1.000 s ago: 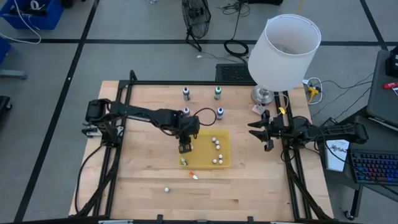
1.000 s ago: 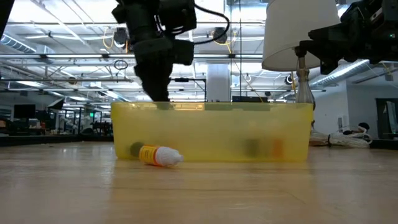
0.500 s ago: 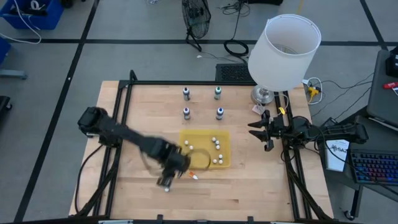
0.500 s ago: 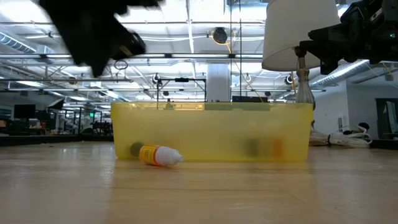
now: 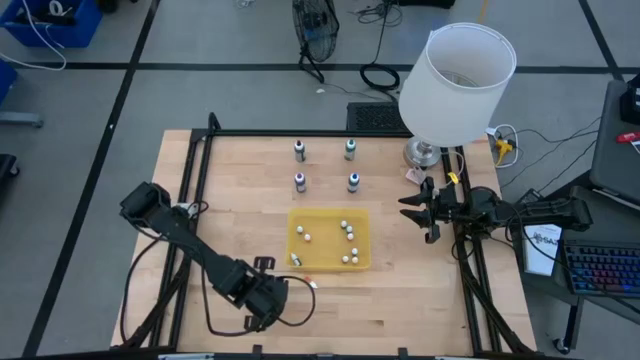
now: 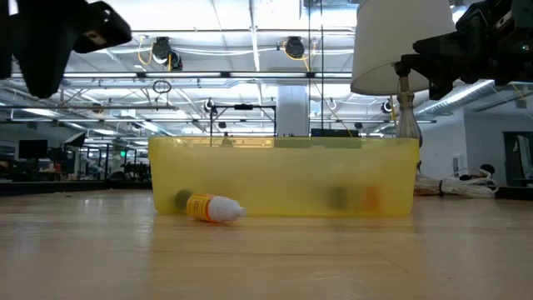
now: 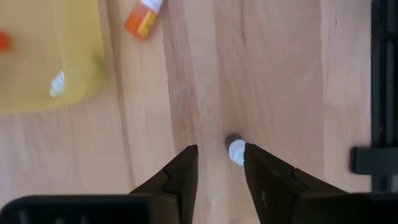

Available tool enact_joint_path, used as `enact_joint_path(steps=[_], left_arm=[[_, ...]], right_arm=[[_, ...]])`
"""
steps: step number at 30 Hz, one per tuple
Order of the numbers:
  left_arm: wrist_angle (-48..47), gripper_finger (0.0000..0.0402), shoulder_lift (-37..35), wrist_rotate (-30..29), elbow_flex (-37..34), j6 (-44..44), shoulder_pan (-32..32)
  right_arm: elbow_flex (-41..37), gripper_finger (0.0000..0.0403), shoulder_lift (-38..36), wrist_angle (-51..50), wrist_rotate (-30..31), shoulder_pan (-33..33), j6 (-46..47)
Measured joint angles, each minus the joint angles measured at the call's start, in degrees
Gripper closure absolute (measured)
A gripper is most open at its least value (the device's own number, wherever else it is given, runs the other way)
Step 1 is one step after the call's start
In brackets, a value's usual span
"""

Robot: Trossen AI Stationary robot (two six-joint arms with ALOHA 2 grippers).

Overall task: Pick & Place food coloring
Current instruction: Put the small purple food coloring bottle into the yellow container

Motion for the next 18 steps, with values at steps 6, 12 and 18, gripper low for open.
enact_joint_path(steps=[6, 12, 18], left_arm=[[0.5, 0.0226, 0.5, 2.8, 0.0, -5.2, 0.4], [1.0, 0.0222, 0.8, 3.0, 0.0, -5.8, -1.5], [4.6, 0.0239, 3.8, 6.0, 0.0, -6.0, -2.1]], right_arm=[[0.0, 0.0273, 0.0, -0.1, 0.0, 0.0, 0.0], [0.0, 0.0273, 0.0, -0.1, 0.0, 0.0, 0.0], [0.0, 0.0273, 0.0, -0.1, 0.0, 0.0, 0.0]])
